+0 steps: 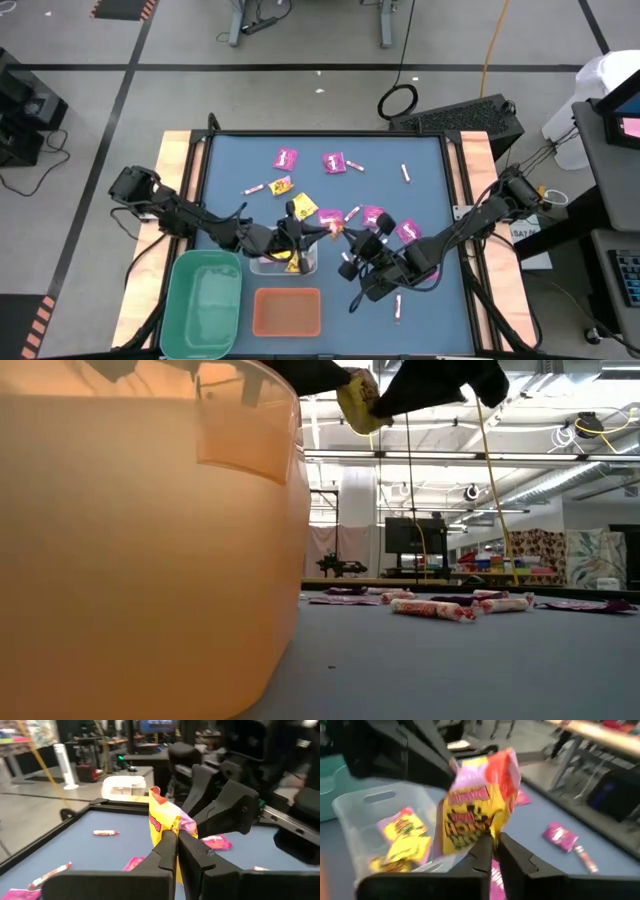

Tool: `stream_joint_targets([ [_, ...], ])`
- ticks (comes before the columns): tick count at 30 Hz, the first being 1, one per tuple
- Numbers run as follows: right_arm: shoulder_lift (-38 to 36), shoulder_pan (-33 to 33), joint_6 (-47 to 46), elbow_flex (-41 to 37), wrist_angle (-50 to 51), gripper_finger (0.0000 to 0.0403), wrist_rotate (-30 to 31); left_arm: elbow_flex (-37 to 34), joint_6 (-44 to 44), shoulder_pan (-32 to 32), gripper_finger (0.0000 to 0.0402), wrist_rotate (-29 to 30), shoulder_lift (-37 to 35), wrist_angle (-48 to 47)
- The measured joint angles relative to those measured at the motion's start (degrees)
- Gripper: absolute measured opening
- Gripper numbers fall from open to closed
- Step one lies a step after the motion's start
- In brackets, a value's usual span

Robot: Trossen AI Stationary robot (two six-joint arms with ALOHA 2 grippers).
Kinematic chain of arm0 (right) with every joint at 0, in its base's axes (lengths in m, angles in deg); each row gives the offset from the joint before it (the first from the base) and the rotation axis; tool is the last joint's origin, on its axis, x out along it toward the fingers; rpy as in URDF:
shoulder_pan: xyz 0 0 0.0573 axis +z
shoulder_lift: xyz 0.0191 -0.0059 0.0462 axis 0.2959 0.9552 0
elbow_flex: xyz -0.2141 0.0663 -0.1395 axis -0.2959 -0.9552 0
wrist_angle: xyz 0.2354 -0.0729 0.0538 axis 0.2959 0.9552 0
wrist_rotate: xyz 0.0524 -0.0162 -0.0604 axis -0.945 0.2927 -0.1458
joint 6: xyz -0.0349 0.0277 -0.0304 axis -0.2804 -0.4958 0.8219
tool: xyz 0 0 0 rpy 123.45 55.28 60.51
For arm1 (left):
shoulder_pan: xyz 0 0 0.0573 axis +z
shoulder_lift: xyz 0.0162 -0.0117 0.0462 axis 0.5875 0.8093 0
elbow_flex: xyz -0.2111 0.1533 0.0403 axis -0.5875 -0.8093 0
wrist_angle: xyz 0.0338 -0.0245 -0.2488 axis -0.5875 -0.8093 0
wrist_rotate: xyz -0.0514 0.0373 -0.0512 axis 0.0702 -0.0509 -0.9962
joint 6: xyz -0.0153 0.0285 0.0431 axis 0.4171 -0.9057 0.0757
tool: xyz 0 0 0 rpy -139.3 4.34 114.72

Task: Sort candy
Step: Put the yellow candy into the transparent bin

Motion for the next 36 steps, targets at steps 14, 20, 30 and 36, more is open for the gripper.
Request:
stream_joint_targets([
  [14, -0.2, 2.1, 3.4, 0.0, 3.2, 0.0122, -28.4, -2.5, -5.4, 0.3, 0.0015, -7.1, -12.8, -7.7],
  [20, -0.2, 5.4, 4.7, 0.0, 3.6, 0.0113, -23.9, -2.5, -12.9, 0.2, 0.0015, -14.1, -15.5, -15.2],
  [30, -0.1, 7.7, 7.7, 0.0, 3.6, 0.0101, -14.0, -2.5, -28.4, -0.6, 0.0015, -22.3, -17.1, -23.6],
  [36, -0.1, 7.5, 9.4, 0.0, 4.2, 0.01, -9.4, -2.5, -41.2, -1.9, 0.0015, -21.7, -17.1, -23.5],
])
